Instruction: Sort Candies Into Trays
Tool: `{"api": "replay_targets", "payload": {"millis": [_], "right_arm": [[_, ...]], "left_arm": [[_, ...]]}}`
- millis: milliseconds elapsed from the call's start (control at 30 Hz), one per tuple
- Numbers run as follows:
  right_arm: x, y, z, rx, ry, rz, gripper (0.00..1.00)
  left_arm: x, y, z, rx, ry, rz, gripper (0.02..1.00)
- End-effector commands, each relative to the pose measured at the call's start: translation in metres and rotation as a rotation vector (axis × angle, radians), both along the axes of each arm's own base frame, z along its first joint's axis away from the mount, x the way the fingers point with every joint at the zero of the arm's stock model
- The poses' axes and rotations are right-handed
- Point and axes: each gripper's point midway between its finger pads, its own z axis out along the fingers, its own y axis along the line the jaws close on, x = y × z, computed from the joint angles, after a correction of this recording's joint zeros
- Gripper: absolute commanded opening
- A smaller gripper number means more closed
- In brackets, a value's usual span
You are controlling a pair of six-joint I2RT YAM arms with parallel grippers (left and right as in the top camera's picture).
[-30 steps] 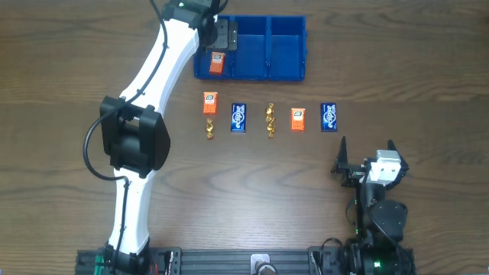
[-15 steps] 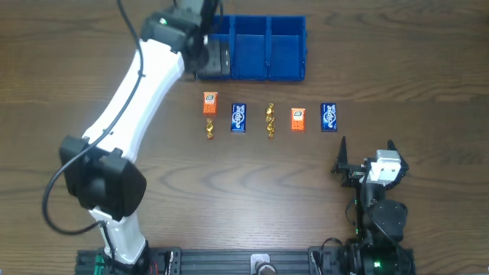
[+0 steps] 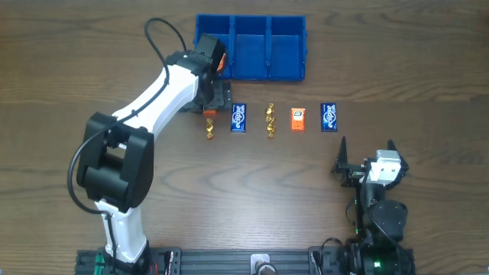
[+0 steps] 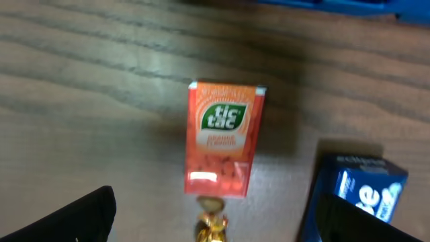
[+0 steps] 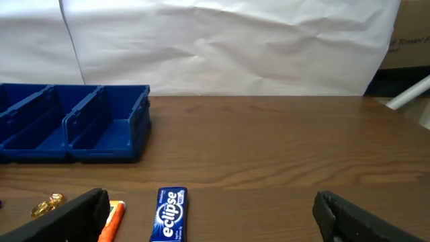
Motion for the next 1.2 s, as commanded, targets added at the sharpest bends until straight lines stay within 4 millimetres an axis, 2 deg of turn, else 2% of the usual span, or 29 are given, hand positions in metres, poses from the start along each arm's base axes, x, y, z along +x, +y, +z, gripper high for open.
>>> {"api": "replay_targets", "payload": {"millis": [33, 167, 600, 733, 1000, 1100, 1200], "right_arm": [[0.0, -0.001, 0.0, -0.011, 0.001, -0.004, 0.998], [0.0, -0.001, 0.0, -0.011, 0.001, -0.004, 0.998], [0.0, -0.001, 0.0, -0.011, 0.0, -0.004, 0.998], [0.0, -0.001, 0.0, -0.011, 0.001, -0.004, 0.998], [0.0, -0.001, 0.0, -0.011, 0.0, -0.004, 0.998], [0.0, -0.001, 0.0, -0.011, 0.001, -0.004, 0.998], [0.0, -0.001, 0.0, -0.011, 0.0, -0.004, 0.998]], "left_arm": [[0.003, -0.001, -0.024, 0.013, 0.026, 0.014, 0.945], [0.008, -0.003, -0.029, 0.007, 0.011, 0.009, 0.925], [0.006, 0.003, -0.044, 0.046, 0.035, -0.011, 0.842], [0.006, 0.003, -0.047, 0.047, 0.039, -0.011, 0.748], [0.009, 0.001, -0.045, 0.039, 0.029, -0.011, 0.391], [0.013, -0.002, -0.04, 0.026, 0.021, -0.013, 0.325], [0.019, -0.007, -0.027, 0.013, 0.007, -0.015, 0.272]]}}
